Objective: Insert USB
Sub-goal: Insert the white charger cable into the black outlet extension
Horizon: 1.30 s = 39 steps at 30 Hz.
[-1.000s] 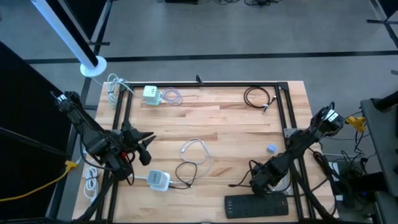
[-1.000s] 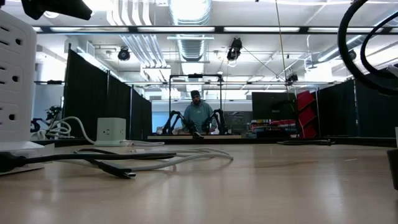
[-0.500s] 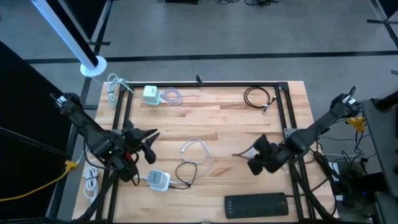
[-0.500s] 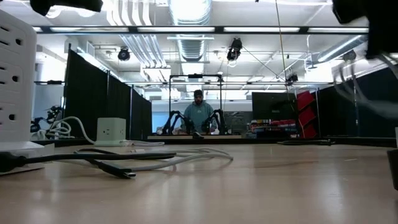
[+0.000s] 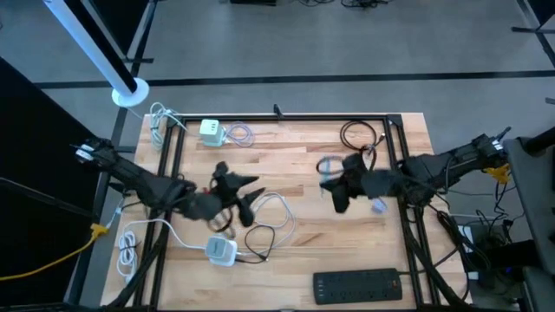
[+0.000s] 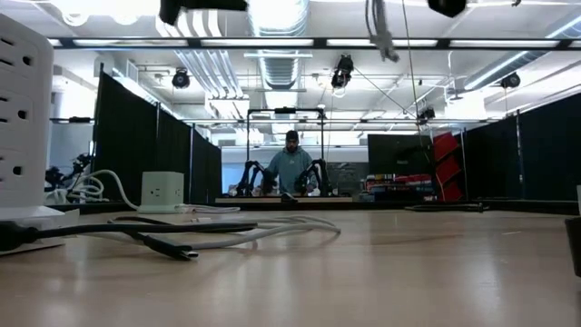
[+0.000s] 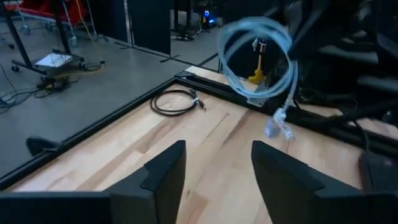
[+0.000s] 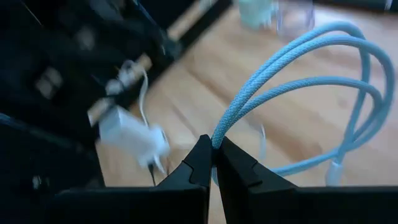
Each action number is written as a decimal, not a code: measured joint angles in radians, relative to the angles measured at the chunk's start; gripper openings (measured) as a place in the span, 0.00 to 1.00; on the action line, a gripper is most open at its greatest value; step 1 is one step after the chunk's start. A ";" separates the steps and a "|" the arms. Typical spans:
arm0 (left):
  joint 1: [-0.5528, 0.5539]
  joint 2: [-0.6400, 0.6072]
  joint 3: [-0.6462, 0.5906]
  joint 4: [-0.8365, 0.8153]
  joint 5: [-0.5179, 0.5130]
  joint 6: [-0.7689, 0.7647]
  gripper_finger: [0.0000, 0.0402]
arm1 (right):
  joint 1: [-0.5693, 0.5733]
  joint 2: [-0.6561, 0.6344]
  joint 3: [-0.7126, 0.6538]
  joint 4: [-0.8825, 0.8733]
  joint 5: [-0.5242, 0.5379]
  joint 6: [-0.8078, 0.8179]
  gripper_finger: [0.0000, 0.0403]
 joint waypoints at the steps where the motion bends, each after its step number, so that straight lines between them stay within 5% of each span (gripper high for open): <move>1: 0.018 0.013 0.000 0.035 0.030 0.011 0.46 | -0.014 0.006 0.013 0.017 0.000 -0.013 0.00; 7: 0.059 0.120 0.000 0.269 0.154 0.101 0.49 | -0.057 0.027 0.047 0.060 -0.006 -0.058 0.00; 15: 0.078 0.258 0.001 0.510 0.215 0.141 0.41 | -0.062 0.043 0.046 0.115 -0.015 -0.092 0.00; 23: 0.086 0.351 0.110 0.487 0.221 0.169 0.32 | -0.060 0.124 0.046 0.160 -0.083 -0.076 0.00; 29: 0.091 0.400 0.205 0.301 0.228 0.181 0.27 | -0.058 0.157 0.046 0.293 -0.101 -0.088 0.00; 39: 0.092 0.389 0.244 0.247 0.228 0.176 0.26 | -0.058 0.146 0.046 0.272 -0.104 -0.091 0.00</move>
